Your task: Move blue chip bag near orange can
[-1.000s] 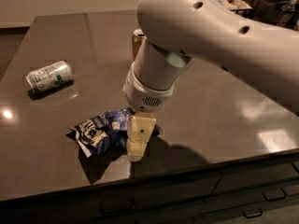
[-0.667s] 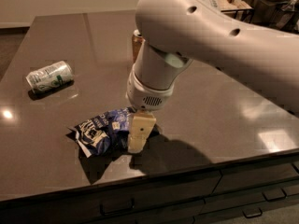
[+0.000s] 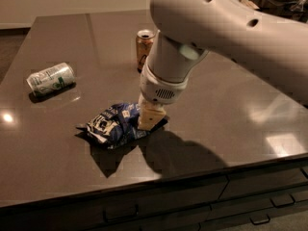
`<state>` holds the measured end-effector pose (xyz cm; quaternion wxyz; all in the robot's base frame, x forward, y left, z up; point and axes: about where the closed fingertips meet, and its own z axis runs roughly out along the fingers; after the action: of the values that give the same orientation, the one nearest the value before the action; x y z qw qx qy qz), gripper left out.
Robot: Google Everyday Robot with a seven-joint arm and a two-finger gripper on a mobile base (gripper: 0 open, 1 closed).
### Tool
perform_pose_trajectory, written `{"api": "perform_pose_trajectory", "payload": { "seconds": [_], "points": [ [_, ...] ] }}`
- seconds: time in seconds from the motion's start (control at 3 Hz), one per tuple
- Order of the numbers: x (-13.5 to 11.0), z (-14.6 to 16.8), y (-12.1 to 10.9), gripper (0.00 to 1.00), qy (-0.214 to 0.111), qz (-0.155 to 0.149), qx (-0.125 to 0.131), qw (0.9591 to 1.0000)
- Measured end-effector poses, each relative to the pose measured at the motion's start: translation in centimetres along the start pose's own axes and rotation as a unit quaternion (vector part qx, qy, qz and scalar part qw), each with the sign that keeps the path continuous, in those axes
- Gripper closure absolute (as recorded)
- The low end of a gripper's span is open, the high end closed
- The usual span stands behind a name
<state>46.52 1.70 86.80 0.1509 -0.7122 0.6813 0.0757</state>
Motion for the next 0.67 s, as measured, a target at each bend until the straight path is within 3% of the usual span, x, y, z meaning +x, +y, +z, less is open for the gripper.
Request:
{"api": "perform_pose_trajectory", "payload": {
  "seconds": [0.33, 0.67],
  "points": [
    [0.6, -1.6, -2.5, 0.87, -0.012, 0.040, 0.017, 0.9990],
    [1.3, -3.2, -6.3, 1.00, -0.028, 0.090, 0.047, 0.9945]
  ]
}}
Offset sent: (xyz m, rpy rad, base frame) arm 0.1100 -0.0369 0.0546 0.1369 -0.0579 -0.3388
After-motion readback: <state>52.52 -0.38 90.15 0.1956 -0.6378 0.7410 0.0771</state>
